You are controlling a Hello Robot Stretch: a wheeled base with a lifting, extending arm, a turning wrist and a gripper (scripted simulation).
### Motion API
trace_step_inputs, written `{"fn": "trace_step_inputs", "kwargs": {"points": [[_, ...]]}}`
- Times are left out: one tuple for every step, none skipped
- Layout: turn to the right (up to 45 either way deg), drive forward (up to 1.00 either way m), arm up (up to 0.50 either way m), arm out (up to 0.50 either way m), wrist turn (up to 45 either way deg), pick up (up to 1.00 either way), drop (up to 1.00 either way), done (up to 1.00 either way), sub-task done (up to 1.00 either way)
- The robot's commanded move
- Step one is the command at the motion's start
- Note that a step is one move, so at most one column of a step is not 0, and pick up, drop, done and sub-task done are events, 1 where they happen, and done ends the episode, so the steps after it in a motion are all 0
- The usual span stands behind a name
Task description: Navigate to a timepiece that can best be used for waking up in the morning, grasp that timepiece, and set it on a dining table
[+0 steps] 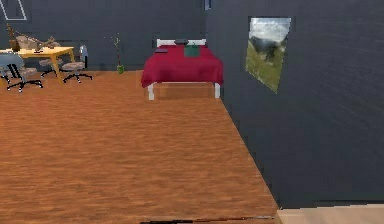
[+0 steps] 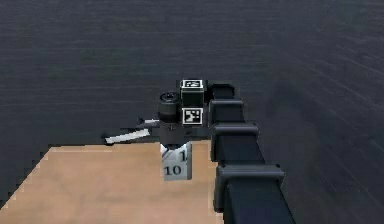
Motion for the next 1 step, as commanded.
{"fn": "trace_step_inputs", "kwargs": {"points": [[0.0,0.0,0.0,0.0,27.0,0.0,0.0,0.0,0.0]]}}
